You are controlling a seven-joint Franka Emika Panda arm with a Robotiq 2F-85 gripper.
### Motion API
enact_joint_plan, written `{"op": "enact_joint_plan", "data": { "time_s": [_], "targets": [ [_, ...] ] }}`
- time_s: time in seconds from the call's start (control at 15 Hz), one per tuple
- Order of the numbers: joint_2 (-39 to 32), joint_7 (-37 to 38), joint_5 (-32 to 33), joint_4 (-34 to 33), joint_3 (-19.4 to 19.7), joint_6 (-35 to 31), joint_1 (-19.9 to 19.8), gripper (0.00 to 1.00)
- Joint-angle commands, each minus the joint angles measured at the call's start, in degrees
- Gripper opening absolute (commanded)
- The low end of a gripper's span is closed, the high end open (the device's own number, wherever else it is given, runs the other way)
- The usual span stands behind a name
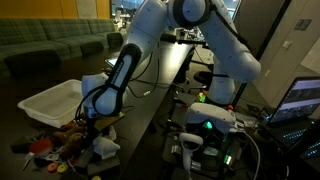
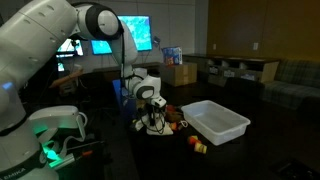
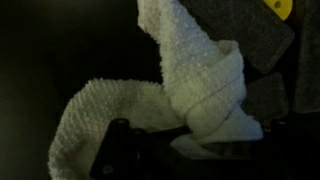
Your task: Push the items on the table to the left using the white cloth
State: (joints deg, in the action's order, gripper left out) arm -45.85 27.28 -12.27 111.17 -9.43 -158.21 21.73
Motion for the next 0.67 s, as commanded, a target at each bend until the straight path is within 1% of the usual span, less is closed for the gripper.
{"op": "enact_joint_plan", "data": {
  "time_s": [0.0,0.13,0.27,0.47,0.6],
  "targets": [
    [5.06,-4.2,-1.46,3.84,-1.69,-0.53,-3.18,0.0],
    [8.75,-7.82,-1.98,7.35,-2.91,0.04,-6.46,0.0],
    [13.04,-12.69,-3.4,11.96,-4.77,0.87,-11.43,0.0],
    [18.75,-19.98,-7.21,17.69,-6.84,3.46,-19.19,0.0],
    [22.66,-24.66,-9.64,21.12,-6.45,5.6,-23.6,0.0]
  ]
}}
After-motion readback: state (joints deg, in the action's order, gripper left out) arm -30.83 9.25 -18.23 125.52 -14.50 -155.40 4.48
